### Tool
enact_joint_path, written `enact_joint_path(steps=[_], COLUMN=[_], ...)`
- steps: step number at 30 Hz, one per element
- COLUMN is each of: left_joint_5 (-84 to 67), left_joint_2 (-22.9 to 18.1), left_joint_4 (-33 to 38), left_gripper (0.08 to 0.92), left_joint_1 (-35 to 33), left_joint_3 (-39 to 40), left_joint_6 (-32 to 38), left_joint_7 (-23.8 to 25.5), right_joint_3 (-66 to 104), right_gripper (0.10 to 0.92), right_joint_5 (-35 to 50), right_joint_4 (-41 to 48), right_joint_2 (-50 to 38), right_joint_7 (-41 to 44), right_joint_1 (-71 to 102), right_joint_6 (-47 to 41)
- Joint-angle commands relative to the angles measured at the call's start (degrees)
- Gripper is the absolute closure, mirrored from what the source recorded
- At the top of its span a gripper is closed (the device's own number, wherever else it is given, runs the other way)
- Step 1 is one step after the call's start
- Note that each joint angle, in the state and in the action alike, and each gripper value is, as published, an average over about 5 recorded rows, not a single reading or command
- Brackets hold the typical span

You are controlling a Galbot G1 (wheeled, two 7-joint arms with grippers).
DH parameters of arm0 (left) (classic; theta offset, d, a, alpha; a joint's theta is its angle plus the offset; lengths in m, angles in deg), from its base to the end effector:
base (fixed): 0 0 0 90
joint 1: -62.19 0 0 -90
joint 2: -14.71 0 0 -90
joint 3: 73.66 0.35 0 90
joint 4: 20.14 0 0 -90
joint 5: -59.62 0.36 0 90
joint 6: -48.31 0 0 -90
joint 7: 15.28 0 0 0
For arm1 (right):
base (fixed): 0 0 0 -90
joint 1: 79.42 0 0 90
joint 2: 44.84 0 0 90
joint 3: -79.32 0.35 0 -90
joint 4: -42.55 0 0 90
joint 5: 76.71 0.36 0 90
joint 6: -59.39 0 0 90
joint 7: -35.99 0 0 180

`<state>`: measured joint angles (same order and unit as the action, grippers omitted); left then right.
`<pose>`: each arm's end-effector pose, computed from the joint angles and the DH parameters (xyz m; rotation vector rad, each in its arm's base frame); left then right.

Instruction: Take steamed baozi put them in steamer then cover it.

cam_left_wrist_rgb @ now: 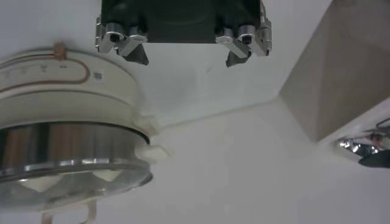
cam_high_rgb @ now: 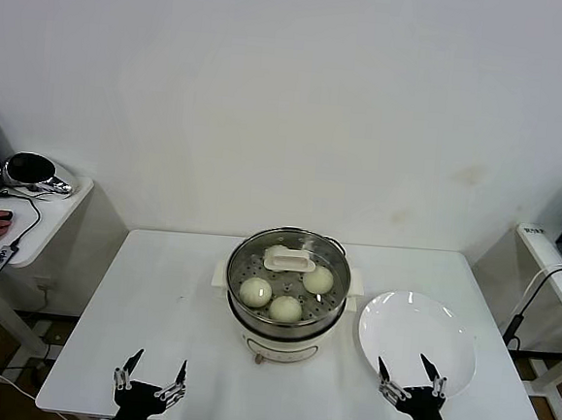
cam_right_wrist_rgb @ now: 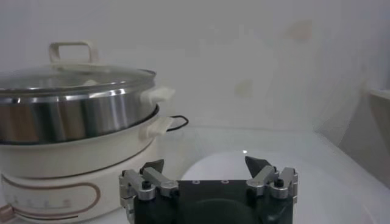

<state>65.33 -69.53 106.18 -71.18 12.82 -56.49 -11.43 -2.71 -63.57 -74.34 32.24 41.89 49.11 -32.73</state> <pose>0.1182 0.0314 -0.2964 -0.0855 -2.7426 -0.2867 0.1413 -0.0852 -0.3330 0.1255 -2.9150 0.0355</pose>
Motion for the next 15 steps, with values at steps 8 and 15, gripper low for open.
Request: enact_joint_path(steps=[8, 15], left_joint_5=[-0.87, -0.93], left_joint_2=[-0.65, -0.99], left_joint_4=[0.73, 0.37], left_gripper=[0.177, 0.177], left_joint_1=[-2.11, -1.49], left_joint_3=[-0.63, 0.19], left_joint_6=[3.70, 3.83], left_joint_7=[0.21, 0.21], right_joint_3=[-0.41, 0.30], right_gripper=[0.203, 0.203], right_joint_5=[-2.54, -2.64], right_joint_4=[-1.53, -0.76], right_joint_2=[1.79, 3.26], right_joint_7=[-0.81, -0.52], right_joint_1=[0.56, -0.17], right_joint_6=[-1.56, -1.51])
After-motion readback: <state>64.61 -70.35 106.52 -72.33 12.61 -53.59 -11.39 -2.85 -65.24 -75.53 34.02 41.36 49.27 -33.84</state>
